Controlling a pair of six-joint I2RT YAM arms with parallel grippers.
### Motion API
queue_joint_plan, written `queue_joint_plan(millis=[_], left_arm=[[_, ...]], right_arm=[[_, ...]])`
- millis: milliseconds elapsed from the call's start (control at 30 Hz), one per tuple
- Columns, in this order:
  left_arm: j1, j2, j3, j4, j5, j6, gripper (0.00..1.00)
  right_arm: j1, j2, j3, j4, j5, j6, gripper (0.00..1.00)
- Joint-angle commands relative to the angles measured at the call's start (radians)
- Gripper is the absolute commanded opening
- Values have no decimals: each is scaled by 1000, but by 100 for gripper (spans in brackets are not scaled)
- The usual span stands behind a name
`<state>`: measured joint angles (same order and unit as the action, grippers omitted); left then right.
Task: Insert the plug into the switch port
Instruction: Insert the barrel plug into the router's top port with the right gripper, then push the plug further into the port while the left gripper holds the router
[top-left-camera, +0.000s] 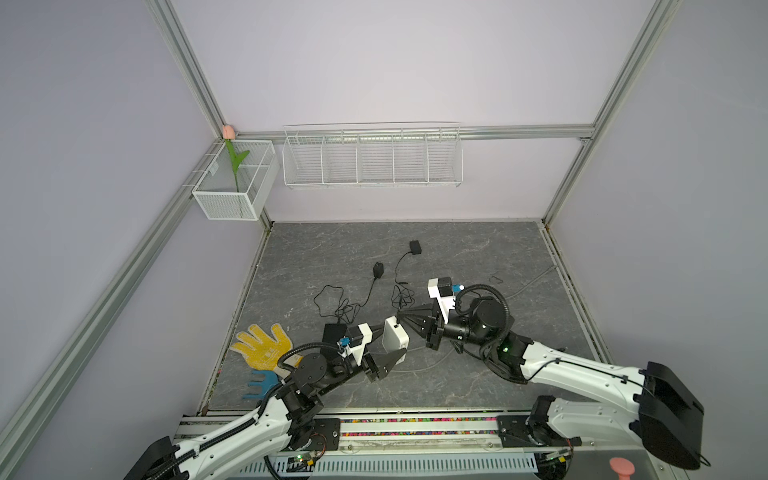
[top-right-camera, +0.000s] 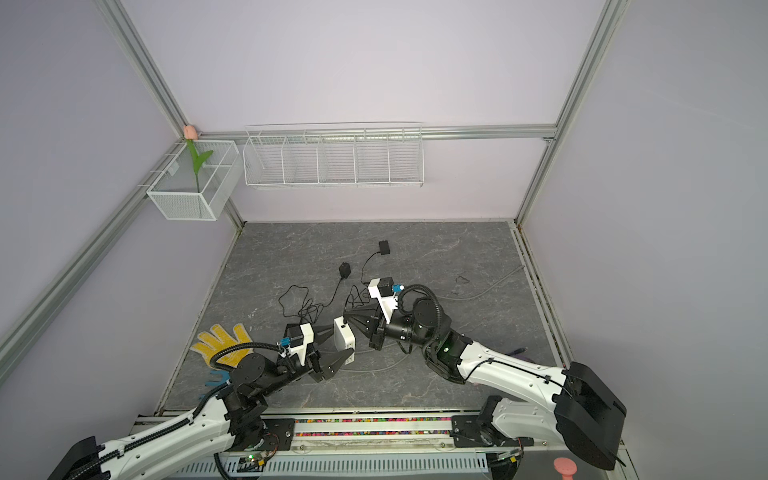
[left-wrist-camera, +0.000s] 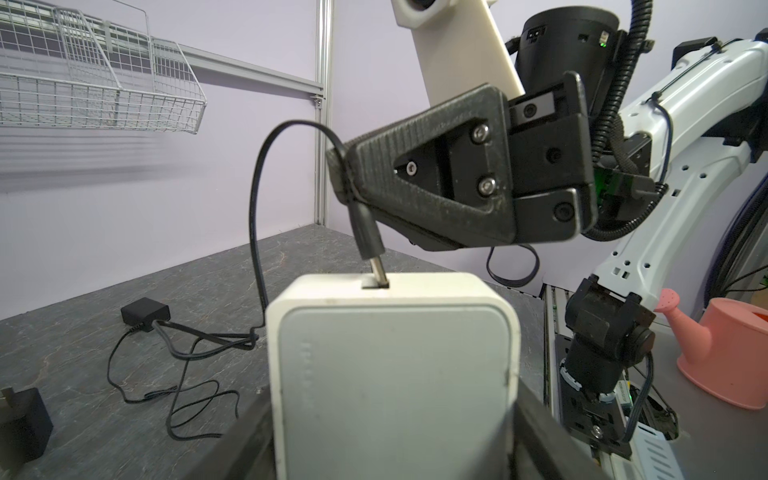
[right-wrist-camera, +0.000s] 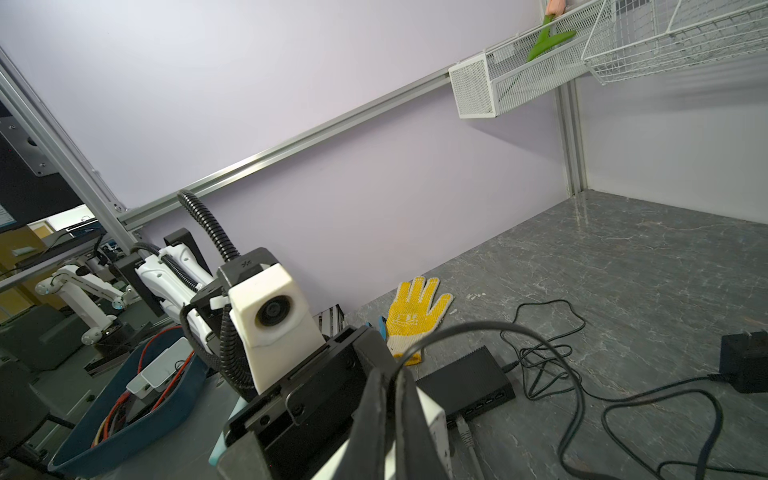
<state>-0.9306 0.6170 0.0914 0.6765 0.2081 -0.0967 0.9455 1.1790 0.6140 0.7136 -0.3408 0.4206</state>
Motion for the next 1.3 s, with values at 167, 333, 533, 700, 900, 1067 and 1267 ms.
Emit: queue_joint_plan(millis=[167,333,533,700,900,1067,1267], left_arm=[[-8,-40,44,125,-6,-1,0],[-11,-53,56,116,-4,-3,0],[-12,-79,63,108,-28,-15,0],[-12,-90,85,50,-78,-22,0],[-11,-86,86,55,-114,-33,0],[-11,-84,88,60,-121,-30,0],[-12,-87,88,63,-127,-31,0]], right_arm=[[15,-2,-24,-156,27,-43,7],[20,1,-23,-177,38,-52,7],[34,14,-38,-180,49,-54,7],[52,13,-53,-187,66,-59,6],[68,16,-60,-201,83,-67,7],[77,21,-65,-203,92,-68,6],[85,28,-69,-206,104,-72,7]])
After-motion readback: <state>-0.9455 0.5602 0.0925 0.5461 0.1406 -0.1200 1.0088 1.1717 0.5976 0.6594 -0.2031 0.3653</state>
